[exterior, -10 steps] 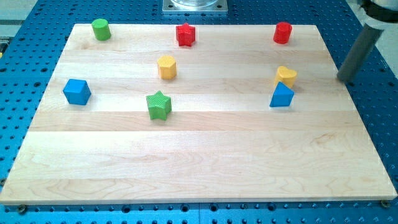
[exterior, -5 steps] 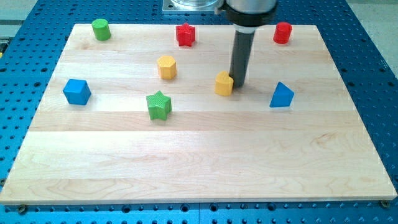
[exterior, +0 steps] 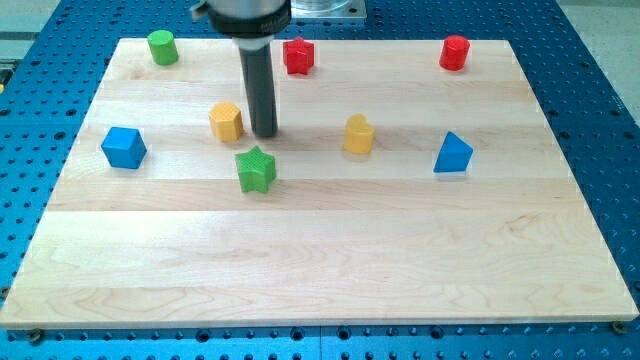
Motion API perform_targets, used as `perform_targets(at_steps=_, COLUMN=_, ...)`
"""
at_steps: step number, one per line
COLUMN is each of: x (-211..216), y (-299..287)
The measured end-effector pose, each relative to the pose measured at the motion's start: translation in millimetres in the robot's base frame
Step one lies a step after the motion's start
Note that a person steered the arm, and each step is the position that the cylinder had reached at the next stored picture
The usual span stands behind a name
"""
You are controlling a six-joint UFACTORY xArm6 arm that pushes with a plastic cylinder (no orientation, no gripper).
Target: Place the yellow hexagon to the bottom let corner of the board
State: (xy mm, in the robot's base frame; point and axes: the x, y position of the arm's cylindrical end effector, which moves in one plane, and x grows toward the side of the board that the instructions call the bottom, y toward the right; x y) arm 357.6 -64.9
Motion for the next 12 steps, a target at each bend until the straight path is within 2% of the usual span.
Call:
perform_targets(at_steps=1, x=-12, y=-39)
perform_targets(at_steps=2, x=56, y=-74)
perform_targets(at_steps=3, x=99, y=-94)
perform_targets(at_steps=4, x=115, y=-88)
perform_targets(at_steps=5, x=166, y=-103)
perform_targets(at_steps=6, x=123, y=-92)
perform_targets(at_steps=7, x=129, y=-155)
perform_targets(at_steps=8, x=183, y=-161)
perform_targets(at_steps=10, x=168, y=-66)
perform_targets(at_steps=11, x=186, y=-38)
perform_targets(at_steps=12, x=191, y=-84)
